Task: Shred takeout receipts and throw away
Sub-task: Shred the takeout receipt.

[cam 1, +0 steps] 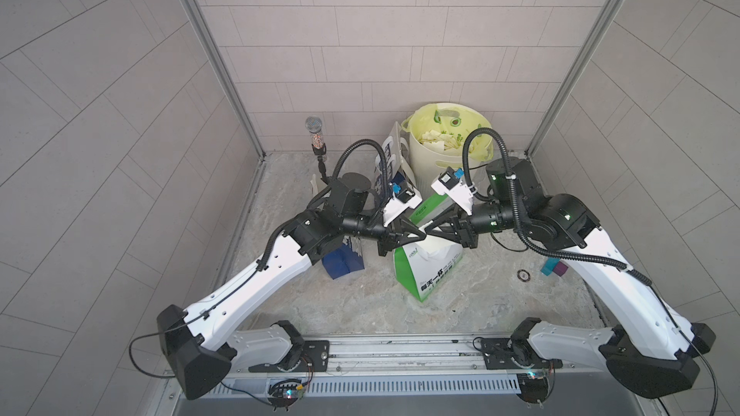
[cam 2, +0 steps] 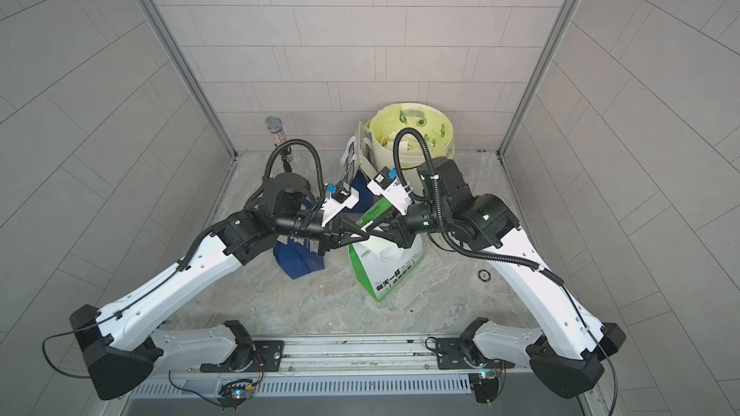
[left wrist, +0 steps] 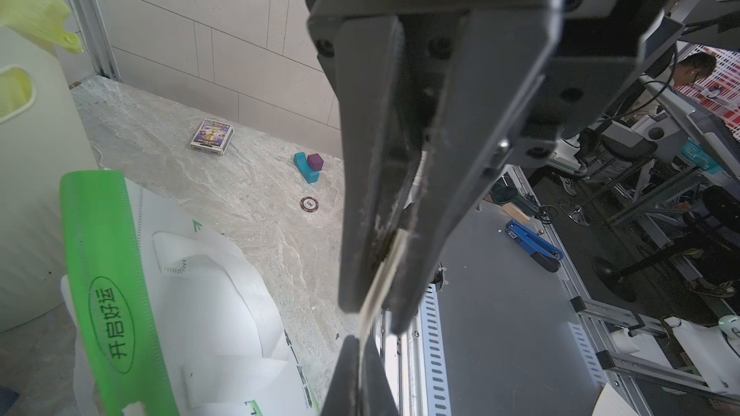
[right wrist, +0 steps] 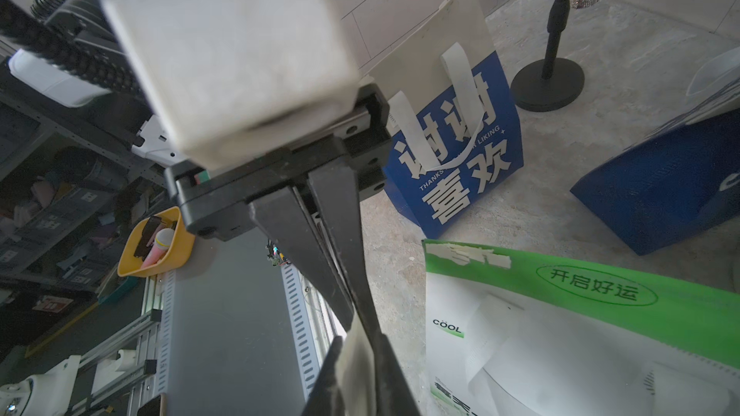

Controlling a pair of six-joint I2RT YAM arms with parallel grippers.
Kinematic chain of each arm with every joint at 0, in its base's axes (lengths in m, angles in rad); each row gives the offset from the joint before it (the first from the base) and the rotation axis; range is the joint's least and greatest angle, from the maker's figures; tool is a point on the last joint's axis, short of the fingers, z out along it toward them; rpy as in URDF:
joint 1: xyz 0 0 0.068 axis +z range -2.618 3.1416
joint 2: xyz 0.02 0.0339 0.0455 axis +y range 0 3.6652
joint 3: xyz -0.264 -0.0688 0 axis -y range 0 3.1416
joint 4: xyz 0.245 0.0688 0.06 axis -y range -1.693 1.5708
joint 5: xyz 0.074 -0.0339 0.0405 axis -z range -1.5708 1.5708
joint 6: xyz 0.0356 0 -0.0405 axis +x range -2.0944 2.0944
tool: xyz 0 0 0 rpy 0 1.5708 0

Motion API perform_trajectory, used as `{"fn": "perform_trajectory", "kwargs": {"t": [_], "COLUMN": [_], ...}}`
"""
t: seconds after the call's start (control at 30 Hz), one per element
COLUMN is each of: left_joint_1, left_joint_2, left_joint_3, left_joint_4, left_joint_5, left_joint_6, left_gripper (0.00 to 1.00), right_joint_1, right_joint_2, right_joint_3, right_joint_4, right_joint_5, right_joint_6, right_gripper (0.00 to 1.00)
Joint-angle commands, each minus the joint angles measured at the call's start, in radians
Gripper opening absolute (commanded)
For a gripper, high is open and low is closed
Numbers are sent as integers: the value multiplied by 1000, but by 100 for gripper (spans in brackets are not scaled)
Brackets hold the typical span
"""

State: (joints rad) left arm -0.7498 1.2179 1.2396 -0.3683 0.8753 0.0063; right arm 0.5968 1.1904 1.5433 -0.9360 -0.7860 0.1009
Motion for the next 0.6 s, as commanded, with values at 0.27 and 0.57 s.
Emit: {"fn": "perform_trajectory", "kwargs": {"t": [0.27, 0.57], "left_joint_1": [-14, -17], "left_joint_2": [13, 15], "left_joint_3": [28, 30], "left_joint_4": [-15, -32], "left_joint_5": [13, -1], "left_joint_6": [36, 50], "left_gripper": [0, 0], "right_joint_1": [5, 5], "right_joint_2": [-6, -8], "right_joint_3": [-38, -55], "right_joint_4": [55, 84], "right_joint_5": [-31, -42], "right_joint_6": [21, 35], "right_gripper": [23, 4]}}
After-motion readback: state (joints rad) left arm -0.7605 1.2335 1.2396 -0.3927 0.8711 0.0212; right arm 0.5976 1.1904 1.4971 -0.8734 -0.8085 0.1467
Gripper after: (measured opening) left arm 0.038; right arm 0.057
